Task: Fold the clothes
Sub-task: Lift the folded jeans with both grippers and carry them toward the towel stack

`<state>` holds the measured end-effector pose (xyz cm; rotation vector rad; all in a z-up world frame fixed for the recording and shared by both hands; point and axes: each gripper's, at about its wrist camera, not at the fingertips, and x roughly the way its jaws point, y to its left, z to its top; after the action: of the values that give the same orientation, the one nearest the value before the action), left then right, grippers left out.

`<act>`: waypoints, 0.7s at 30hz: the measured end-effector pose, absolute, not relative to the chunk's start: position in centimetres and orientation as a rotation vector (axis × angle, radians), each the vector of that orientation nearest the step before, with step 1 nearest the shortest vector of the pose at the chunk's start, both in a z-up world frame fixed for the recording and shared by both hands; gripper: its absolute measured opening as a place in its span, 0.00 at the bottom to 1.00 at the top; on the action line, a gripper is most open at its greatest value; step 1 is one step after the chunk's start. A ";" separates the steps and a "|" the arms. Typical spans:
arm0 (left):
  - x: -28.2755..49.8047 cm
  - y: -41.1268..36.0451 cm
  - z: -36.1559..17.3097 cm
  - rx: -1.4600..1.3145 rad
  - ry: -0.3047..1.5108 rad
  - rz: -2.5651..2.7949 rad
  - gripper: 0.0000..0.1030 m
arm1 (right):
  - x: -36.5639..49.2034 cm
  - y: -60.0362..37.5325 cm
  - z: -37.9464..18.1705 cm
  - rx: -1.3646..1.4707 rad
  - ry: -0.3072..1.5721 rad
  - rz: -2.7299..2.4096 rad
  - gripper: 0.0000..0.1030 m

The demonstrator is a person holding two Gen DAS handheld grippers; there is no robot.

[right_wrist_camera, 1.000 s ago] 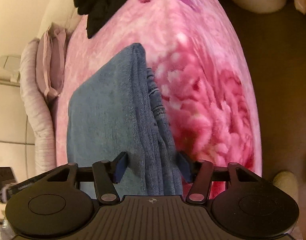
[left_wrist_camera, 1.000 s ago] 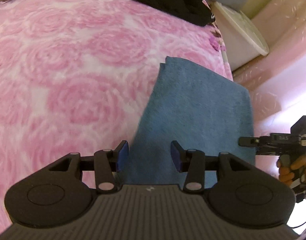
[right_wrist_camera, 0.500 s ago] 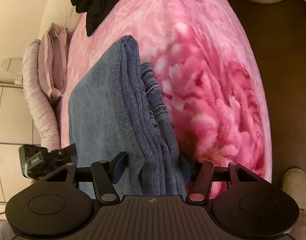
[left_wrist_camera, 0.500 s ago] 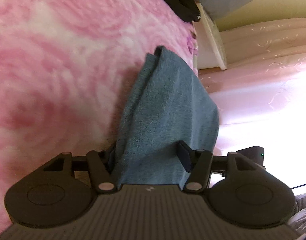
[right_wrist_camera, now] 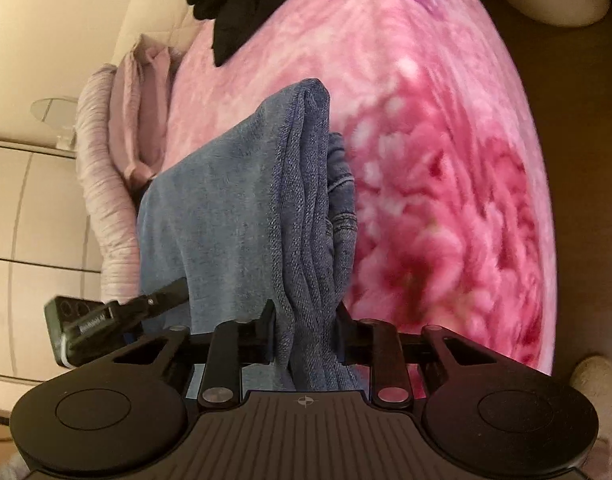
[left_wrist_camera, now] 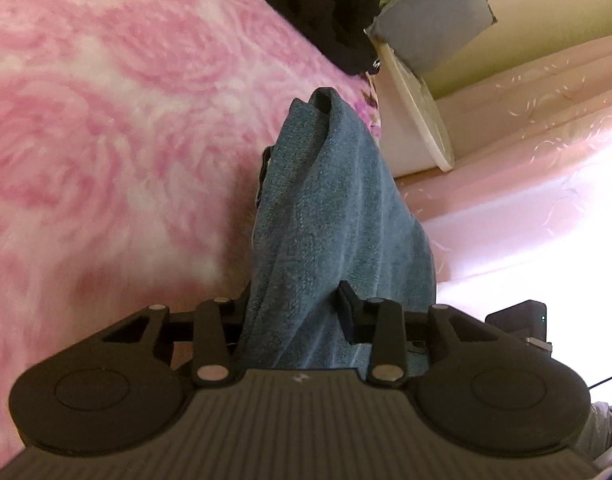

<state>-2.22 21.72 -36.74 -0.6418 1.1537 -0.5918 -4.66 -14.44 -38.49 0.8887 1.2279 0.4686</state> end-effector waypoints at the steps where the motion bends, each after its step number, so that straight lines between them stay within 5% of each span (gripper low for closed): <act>1: -3.4 22.1 -36.1 -0.652 1.149 -0.579 0.31 | -5.0 -14.5 -38.1 0.892 1.232 0.482 0.25; 12: -25.3 26.6 -27.5 -0.853 1.057 -0.248 0.31 | -13.5 -9.8 -30.3 0.764 1.376 0.798 0.24; 21: -48.0 27.3 -19.3 -1.012 0.793 0.111 0.31 | -21.4 -5.1 -23.5 0.575 1.491 1.087 0.24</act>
<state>-48.00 27.25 -19.27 -1.0118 0.7926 0.1112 -21.39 -5.10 -23.49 0.5746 1.4908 1.0870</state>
